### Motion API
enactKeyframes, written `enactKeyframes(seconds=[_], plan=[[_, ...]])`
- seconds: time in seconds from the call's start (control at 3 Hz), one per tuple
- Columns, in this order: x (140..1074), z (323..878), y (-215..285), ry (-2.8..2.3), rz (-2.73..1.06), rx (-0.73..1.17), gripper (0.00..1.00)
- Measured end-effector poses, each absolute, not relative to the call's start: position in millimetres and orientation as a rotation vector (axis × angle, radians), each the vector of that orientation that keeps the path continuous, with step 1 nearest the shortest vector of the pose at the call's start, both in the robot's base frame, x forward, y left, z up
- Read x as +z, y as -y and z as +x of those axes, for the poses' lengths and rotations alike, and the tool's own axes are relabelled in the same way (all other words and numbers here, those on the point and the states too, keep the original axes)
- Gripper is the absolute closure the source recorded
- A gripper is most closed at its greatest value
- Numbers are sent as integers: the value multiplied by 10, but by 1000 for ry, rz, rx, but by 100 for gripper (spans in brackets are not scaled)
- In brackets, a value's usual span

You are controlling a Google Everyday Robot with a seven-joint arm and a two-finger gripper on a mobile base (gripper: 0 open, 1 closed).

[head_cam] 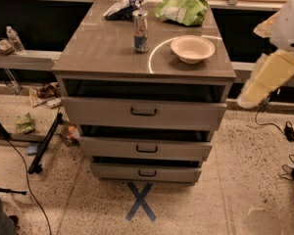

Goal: Knock redbull can over

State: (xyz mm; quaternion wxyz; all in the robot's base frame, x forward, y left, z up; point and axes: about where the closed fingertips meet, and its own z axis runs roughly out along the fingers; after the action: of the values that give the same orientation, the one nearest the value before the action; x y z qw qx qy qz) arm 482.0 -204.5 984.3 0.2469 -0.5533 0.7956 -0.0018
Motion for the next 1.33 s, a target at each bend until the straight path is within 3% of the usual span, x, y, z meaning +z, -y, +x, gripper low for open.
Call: enactKeyframes(seconds=[0.67, 1.33], plan=[[9919, 5872, 1712, -1997, -1024, 253, 0], [10074, 6361, 1591, -1883, -823, 228, 0]])
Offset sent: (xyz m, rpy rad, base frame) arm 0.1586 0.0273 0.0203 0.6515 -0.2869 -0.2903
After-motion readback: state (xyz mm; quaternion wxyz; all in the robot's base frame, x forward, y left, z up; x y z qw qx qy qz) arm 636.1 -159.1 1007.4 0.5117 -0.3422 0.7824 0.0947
